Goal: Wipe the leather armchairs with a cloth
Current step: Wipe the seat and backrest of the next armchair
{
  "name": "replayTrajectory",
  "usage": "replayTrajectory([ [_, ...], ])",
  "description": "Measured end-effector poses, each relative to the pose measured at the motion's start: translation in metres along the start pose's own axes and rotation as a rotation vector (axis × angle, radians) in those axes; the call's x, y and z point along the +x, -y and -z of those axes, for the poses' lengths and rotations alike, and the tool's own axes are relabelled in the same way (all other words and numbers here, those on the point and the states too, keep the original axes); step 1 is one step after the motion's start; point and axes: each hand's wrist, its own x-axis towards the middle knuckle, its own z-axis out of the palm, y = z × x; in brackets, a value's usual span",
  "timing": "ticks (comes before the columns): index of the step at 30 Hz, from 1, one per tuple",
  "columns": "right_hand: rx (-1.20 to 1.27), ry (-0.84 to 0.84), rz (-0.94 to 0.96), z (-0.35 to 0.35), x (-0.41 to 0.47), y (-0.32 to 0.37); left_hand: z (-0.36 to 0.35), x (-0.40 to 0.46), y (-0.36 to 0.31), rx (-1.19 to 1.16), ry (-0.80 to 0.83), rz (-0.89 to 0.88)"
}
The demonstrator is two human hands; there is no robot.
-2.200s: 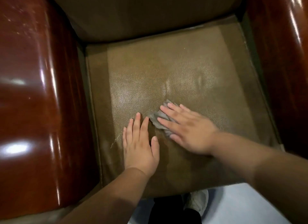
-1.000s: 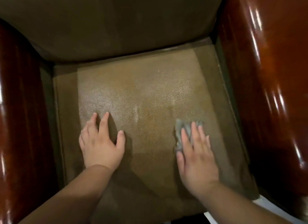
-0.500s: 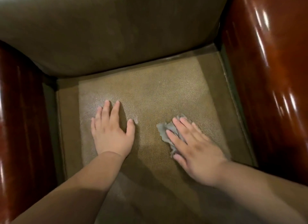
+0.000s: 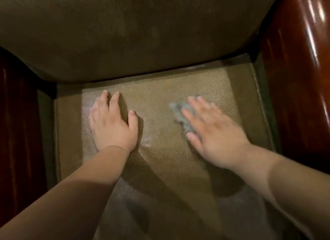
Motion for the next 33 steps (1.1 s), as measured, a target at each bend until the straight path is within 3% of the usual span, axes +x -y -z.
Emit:
replayTrajectory([
  [3,0.188,-0.092,-0.646,0.010,0.029,-0.058,-0.007,-0.001,-0.001,-0.022,-0.018,-0.017],
  [4,0.253,-0.096,-0.804,0.013,0.039,-0.054,-0.009,-0.001,-0.001,-0.021,-0.020,-0.010],
  [5,0.253,-0.103,-0.848,0.014,0.049,-0.037,-0.011,-0.001,0.000,-0.017,-0.018,-0.003],
  [6,0.202,-0.115,-0.776,0.012,0.054,-0.015,-0.012,0.000,0.000,-0.010,-0.012,-0.001],
  [9,0.103,-0.022,-0.206,0.010,0.041,0.036,-0.010,0.000,0.003,-0.002,-0.003,-0.005],
  [10,0.076,0.000,-0.104,0.011,0.038,0.029,-0.010,0.000,0.004,-0.004,-0.007,-0.007],
  [12,0.047,-0.038,-0.210,0.013,0.048,-0.011,-0.011,0.001,0.003,-0.009,-0.014,-0.011],
  [14,0.101,-0.085,-0.590,0.019,0.064,-0.050,-0.014,0.002,0.001,-0.014,-0.018,-0.013],
  [16,0.187,-0.102,-0.837,0.028,0.087,-0.054,-0.017,0.003,0.001,-0.018,-0.027,-0.007],
  [17,0.179,-0.097,-0.868,0.031,0.099,-0.038,-0.018,0.003,0.001,-0.019,-0.028,-0.004],
  [19,0.110,-0.018,-0.660,0.030,0.110,0.012,-0.018,0.001,0.001,-0.025,-0.021,-0.003],
  [21,0.109,0.053,-0.238,0.029,0.100,0.053,-0.015,0.001,0.000,-0.028,-0.016,-0.004],
  [23,0.081,0.035,-0.012,0.026,0.087,0.046,-0.013,0.001,0.000,-0.031,-0.012,-0.007],
  [25,0.039,-0.074,-0.140,0.024,0.086,0.007,-0.013,0.002,0.000,-0.035,-0.006,-0.006],
  [27,0.075,-0.152,-0.500,0.030,0.087,-0.025,-0.016,0.001,0.000,-0.033,0.002,-0.003],
  [29,0.150,-0.115,-0.724,0.032,0.104,-0.005,-0.019,0.002,0.001,-0.033,-0.001,0.003],
  [31,0.129,-0.062,-0.577,0.026,0.118,0.052,-0.019,0.002,0.000,-0.046,0.011,0.007],
  [33,0.125,0.037,-0.195,0.023,0.110,0.098,-0.012,0.001,-0.001,-0.075,0.055,0.011],
])
